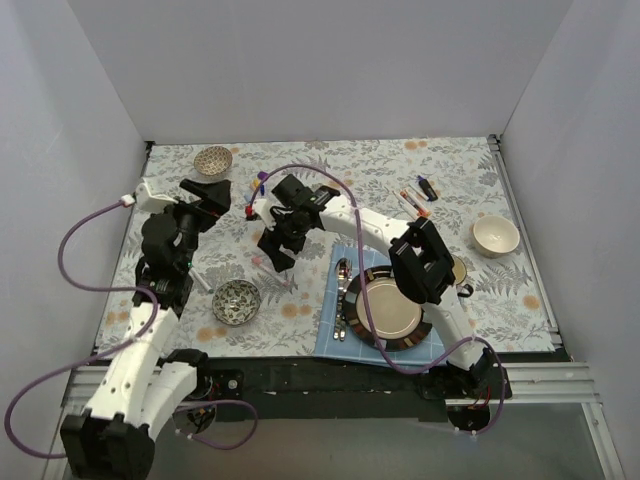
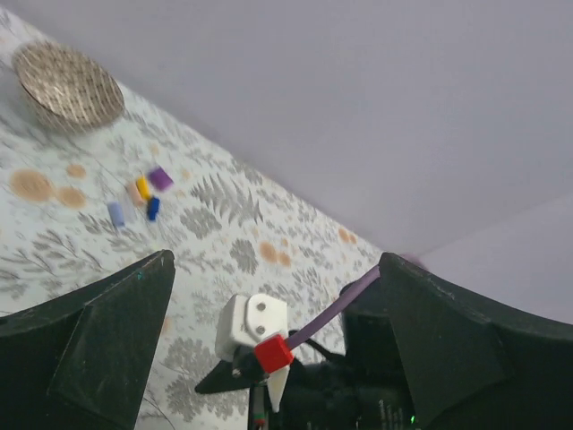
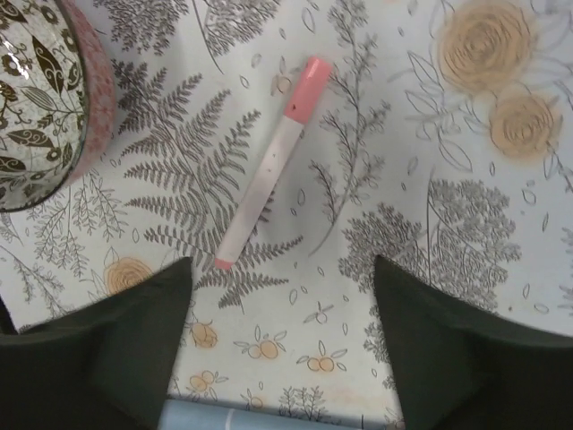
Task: Open the pen caps
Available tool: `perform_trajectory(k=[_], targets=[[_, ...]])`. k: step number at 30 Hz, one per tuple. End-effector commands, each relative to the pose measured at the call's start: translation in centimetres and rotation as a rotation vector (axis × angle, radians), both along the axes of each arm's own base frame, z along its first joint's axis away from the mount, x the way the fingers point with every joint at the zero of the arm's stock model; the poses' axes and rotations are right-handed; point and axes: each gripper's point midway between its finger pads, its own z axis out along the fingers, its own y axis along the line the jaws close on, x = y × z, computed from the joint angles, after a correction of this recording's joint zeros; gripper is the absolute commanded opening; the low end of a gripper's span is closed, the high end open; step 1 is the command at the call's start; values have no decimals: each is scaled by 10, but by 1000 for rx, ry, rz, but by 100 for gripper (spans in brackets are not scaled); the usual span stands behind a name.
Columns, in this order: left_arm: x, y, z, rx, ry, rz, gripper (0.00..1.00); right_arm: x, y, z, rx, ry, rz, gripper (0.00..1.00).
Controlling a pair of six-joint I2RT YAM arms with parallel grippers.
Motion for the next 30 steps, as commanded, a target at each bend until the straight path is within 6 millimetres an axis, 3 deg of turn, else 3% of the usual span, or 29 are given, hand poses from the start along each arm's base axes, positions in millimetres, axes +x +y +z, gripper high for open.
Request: perform_trajectory(k=[1, 4, 8, 15, 18, 19, 21, 22, 25, 30], targets=[[-34, 50, 1, 171, 27, 210, 98, -2, 15, -6, -60, -96, 0, 98], [-51, 59, -2, 190, 6, 245, 98, -10, 19, -21, -112, -126, -2, 98], [-57, 61, -13, 192, 14, 252, 98, -25, 21, -43, -176, -157, 10, 98], [-53, 55, -22, 189, 40, 221, 98, 1, 1, -67, -312, -304, -73, 94], [-52, 51, -24, 186, 46, 199, 98, 4, -11, -81, -355, -300, -78, 77], [-52, 50, -24, 184, 46, 196, 98, 4, -15, -86, -368, -288, -77, 63], [-51, 49, -25, 181, 49, 191, 98, 12, -27, -93, -394, -280, -97, 46], [-51, 48, -26, 174, 50, 189, 98, 15, -31, -96, -402, -279, -100, 24], [-50, 44, -31, 157, 54, 168, 98, 28, -51, -106, -429, -249, -130, 2], [-41, 16, -57, 48, 101, 42, 98, 47, -72, -103, -350, -104, -180, 1]])
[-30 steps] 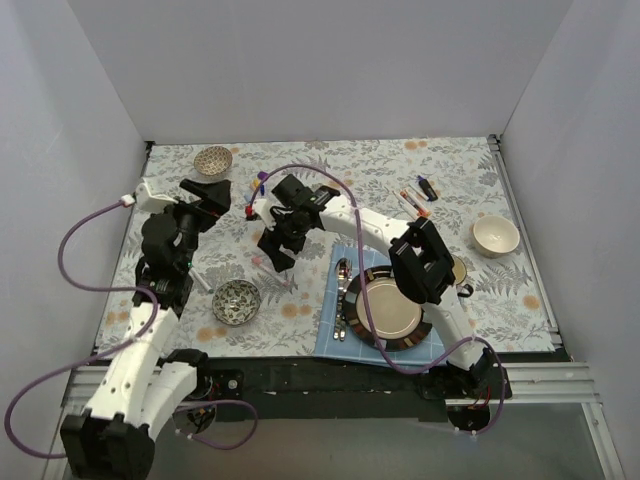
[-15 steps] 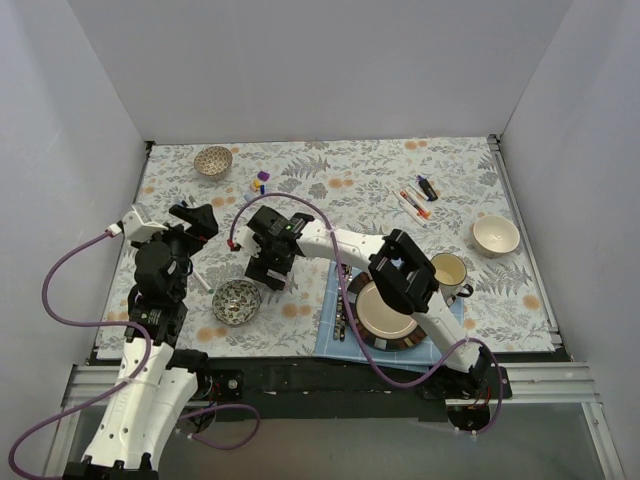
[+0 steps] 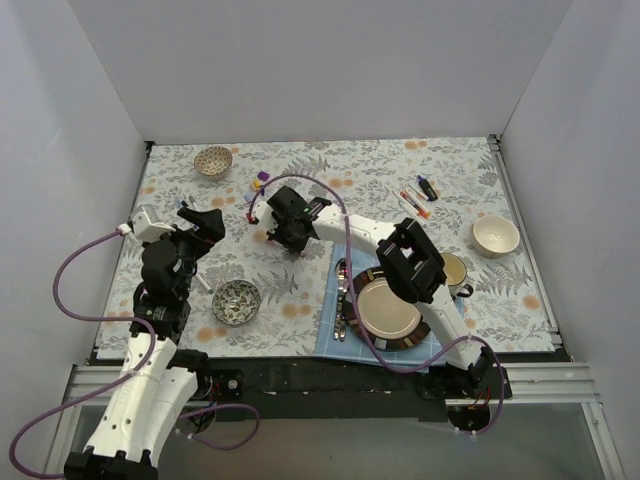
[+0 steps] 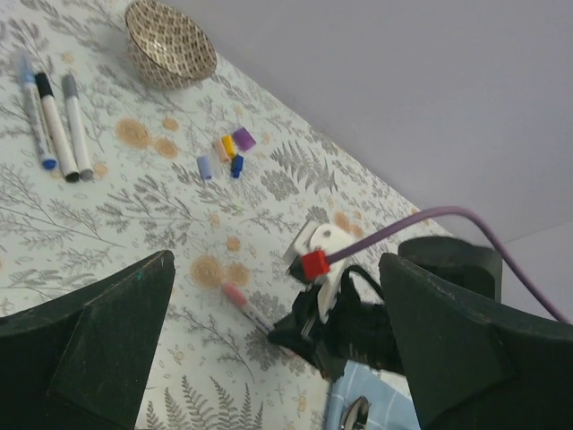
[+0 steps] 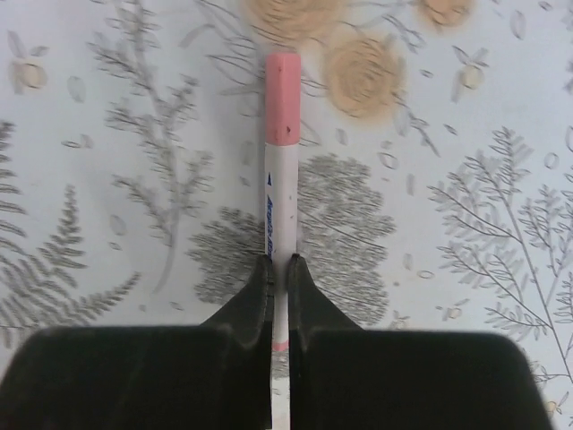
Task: Open the pen caps
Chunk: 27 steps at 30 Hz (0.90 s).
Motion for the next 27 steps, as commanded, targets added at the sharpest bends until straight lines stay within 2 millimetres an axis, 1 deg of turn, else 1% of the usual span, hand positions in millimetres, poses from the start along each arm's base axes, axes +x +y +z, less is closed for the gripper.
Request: perform_trajectory(k=[1, 2, 3, 4, 5, 6, 7, 8, 9, 10, 11, 12, 13, 15, 16, 18, 19, 21, 22, 23, 25, 26, 27], targets=[[8, -31, -23, -123, 46, -141, 98, 1, -60, -47, -75, 218, -64, 1], [15, -38, -32, -147, 66, -168, 98, 5, -62, -40, -7, 271, -71, 1], [16, -46, -39, -197, 83, -197, 98, 7, -62, -34, 28, 294, -73, 1], [20, -55, -36, -224, 66, -241, 98, 10, -61, -21, 75, 304, -80, 1], [24, -60, -39, -243, 68, -259, 98, 13, -61, -11, 141, 342, -77, 1], [31, -64, -52, -282, 108, -266, 98, 13, -60, -4, 171, 357, -75, 1], [38, -68, -51, -298, 92, -280, 97, 18, -62, 8, 211, 362, -86, 1], [41, -74, -53, -319, 102, -305, 96, 14, -58, 15, 254, 395, -65, 1], [49, -79, -75, -333, 167, -315, 95, 14, -58, 20, 272, 409, -64, 1], [57, -83, -69, -358, 151, -331, 95, 15, -58, 25, 293, 420, -66, 1], [60, -91, -74, -373, 172, -374, 92, 10, -53, 31, 325, 449, -47, 1], [65, -95, -78, -379, 180, -389, 91, 9, -52, 34, 339, 463, -43, 1], [73, -99, -91, -401, 210, -396, 91, 9, -52, 37, 355, 476, -44, 1], [79, -107, -95, -424, 217, -440, 90, 6, -50, 44, 392, 511, -31, 1], [83, -110, -106, -438, 237, -448, 89, 6, -50, 47, 407, 525, -35, 1], [87, -115, -112, -464, 249, -465, 87, 3, -48, 55, 446, 559, -18, 1], [90, -116, -121, -472, 270, -464, 86, 3, -48, 57, 459, 573, -20, 1], [92, -120, -128, -495, 291, -474, 86, -1, -46, 62, 489, 606, -6, 1], [94, -121, -129, -505, 289, -479, 85, -2, -45, 64, 497, 620, -6, 1], [94, -124, -140, -517, 316, -485, 84, -5, -44, 67, 513, 635, 6, 1], [95, -131, -141, -539, 316, -519, 82, -8, -42, 70, 528, 659, 10, 1], [94, -135, -148, -548, 336, -530, 81, -11, -40, 73, 541, 673, 21, 1], [97, -140, -147, -546, 335, -548, 79, -12, -39, 75, 547, 681, 24, 1]])
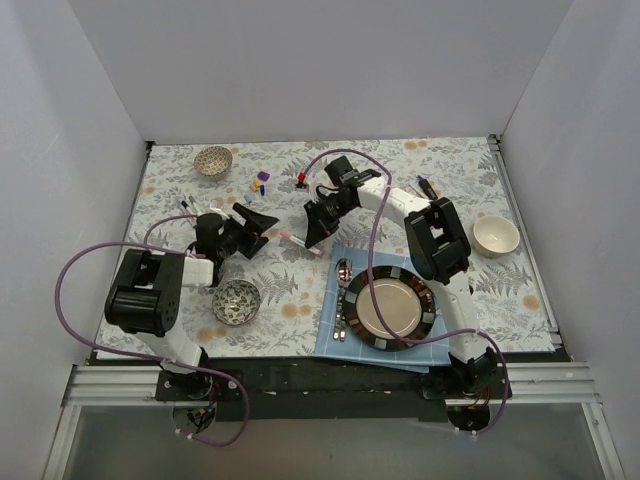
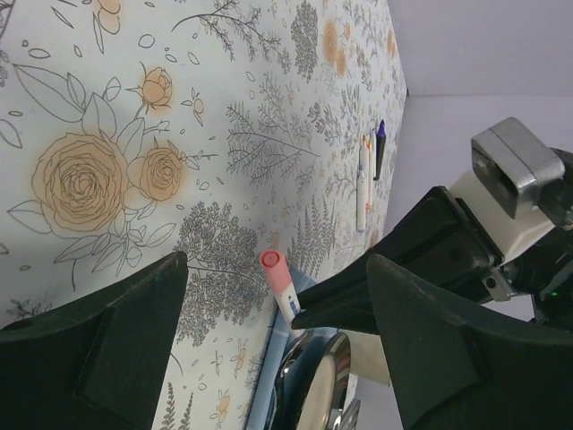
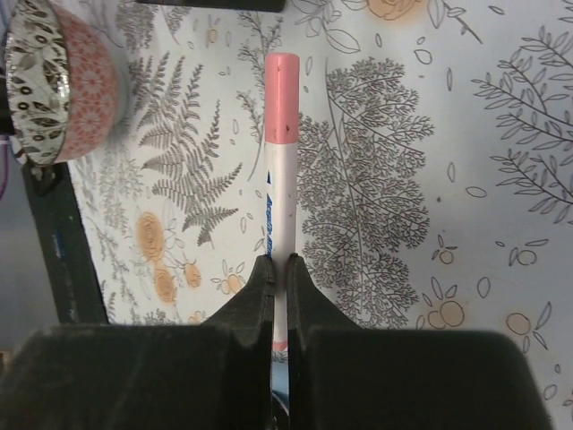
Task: Open the pen caps
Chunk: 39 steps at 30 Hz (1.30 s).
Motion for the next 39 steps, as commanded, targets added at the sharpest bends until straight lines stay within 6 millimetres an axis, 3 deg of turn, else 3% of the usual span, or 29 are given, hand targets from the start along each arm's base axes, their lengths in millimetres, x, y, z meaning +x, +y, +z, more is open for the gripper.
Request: perform_trajectory(k=[1, 10, 18, 22, 25, 26, 27, 29, 30, 31, 33, 39], targets=[[11, -23, 22, -70, -79, -95, 79, -9, 9, 41, 118, 42, 29, 1], [10, -47, 17, -75, -70, -168, 61, -10, 10, 39, 125, 60, 27, 1], [7, -56, 12, -76, -55, -194, 41, -9, 10, 35, 122, 66, 21, 1], [8, -58, 17, -82, -74, -206, 6, -10, 10, 36, 122, 64, 22, 1], [10, -59, 25, -72, -106, -216, 0, -10, 9, 37, 132, 59, 33, 1], [9, -59, 28, -69, -115, -221, 0, -11, 9, 36, 133, 59, 35, 6], [9, -59, 32, -63, -130, -228, 0, -11, 9, 39, 139, 52, 41, 22], [8, -61, 38, -63, -152, -242, 0, -14, 10, 43, 160, 53, 59, 43], [7, -61, 43, -59, -169, -247, 0, -15, 9, 49, 173, 46, 67, 59], [7, -61, 44, -46, -183, -255, 0, -17, 10, 52, 186, 49, 76, 66], [7, -60, 45, -25, -187, -259, 0, -16, 9, 63, 210, 28, 79, 98], [7, -61, 51, 50, -232, -278, 0, -12, 0, 82, 261, 20, 55, 98]])
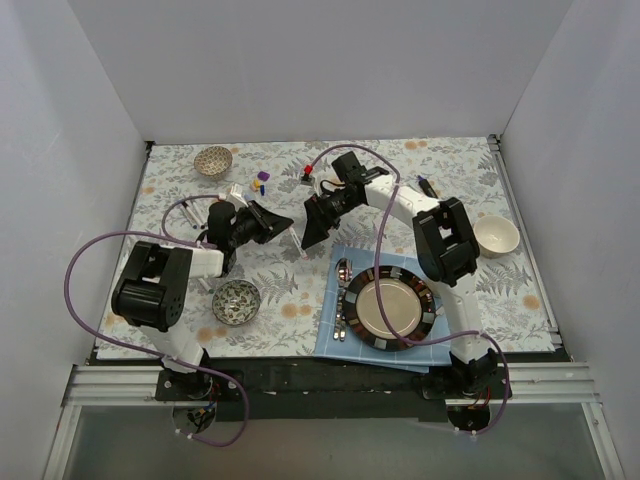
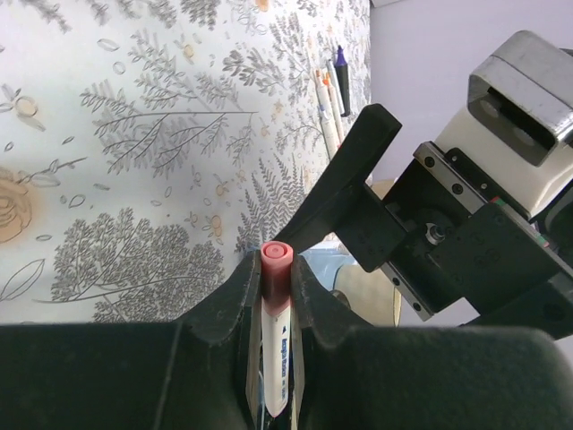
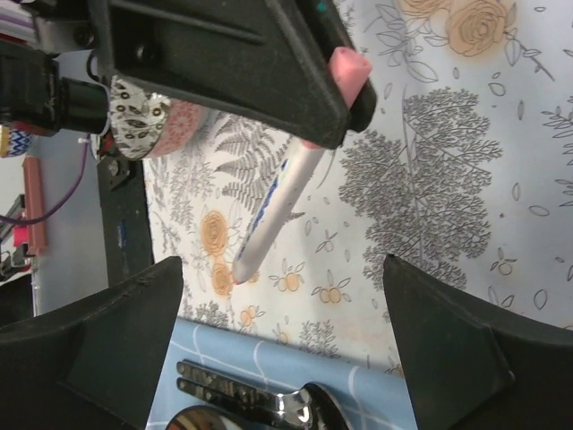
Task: Open the pen caps
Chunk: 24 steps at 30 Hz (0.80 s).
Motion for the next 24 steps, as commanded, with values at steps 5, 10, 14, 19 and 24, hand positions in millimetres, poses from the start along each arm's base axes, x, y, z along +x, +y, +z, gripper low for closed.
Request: perform_trajectory(k=[5, 10, 14, 19, 24], targets=[[-1, -27, 44, 29, -162, -78, 0, -15, 8, 53, 195, 20, 22, 98], [-7, -47, 59, 5, -205, -96, 0, -26, 19, 51, 182, 60, 16, 90], [-5, -44, 68, -3, -226, -56, 0, -29, 23, 56, 202, 108, 11, 25], [-1, -32, 79, 30, -258, 13, 0, -32, 22, 62, 218, 117, 10, 1], [12, -5, 93, 84, -289, 170, 0, -38, 19, 69, 239, 121, 29, 1]])
